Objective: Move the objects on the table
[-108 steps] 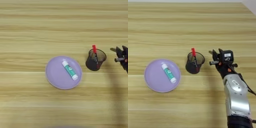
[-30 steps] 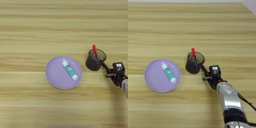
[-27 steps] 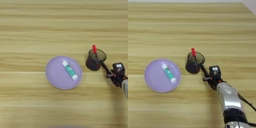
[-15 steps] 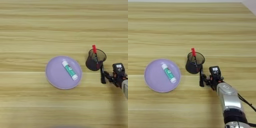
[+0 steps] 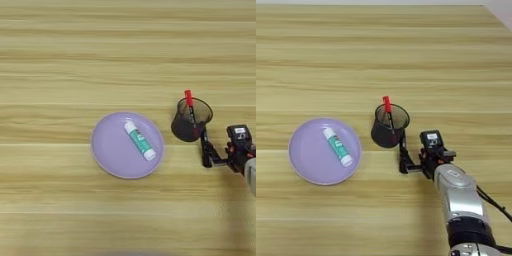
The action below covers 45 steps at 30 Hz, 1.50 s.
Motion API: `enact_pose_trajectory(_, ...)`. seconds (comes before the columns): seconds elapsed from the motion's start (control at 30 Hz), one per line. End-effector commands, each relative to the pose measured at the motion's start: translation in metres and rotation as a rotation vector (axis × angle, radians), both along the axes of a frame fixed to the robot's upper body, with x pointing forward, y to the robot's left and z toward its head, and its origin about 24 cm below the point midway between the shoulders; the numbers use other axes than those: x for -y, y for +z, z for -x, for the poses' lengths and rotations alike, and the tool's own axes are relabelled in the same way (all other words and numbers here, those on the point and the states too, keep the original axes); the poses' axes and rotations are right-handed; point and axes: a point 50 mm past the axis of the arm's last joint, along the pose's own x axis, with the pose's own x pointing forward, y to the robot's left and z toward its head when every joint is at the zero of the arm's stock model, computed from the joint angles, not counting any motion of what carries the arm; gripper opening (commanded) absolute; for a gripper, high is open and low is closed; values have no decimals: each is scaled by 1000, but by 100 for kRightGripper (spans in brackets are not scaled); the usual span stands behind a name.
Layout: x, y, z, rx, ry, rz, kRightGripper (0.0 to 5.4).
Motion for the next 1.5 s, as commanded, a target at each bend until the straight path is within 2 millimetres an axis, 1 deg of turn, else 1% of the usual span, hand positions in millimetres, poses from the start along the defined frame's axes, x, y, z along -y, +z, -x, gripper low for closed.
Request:
enact_pose_trajectory(0.03,-3,34,-19,163,44,18,537)
enact_pose_trajectory(0.17,-2,40,-19,189,41,22,537)
enact_pose_trajectory(0.37,-2,58,-18,246,45,44,537)
enact_pose_trajectory(0.53,-3,70,-20,283,47,34,537)
enact_pose_trajectory(0.63,-6,72,-23,290,68,32,537)
enact_pose_trajectory(0.8,-11,69,-25,282,98,27,537)
enact_pose_trajectory(1.1,-13,68,-25,280,109,20,537)
enact_pose_trajectory(1.27,-13,73,-27,298,102,13,537)
enact_pose_trajectory(1.5,-10,84,-36,314,77,-30,537)
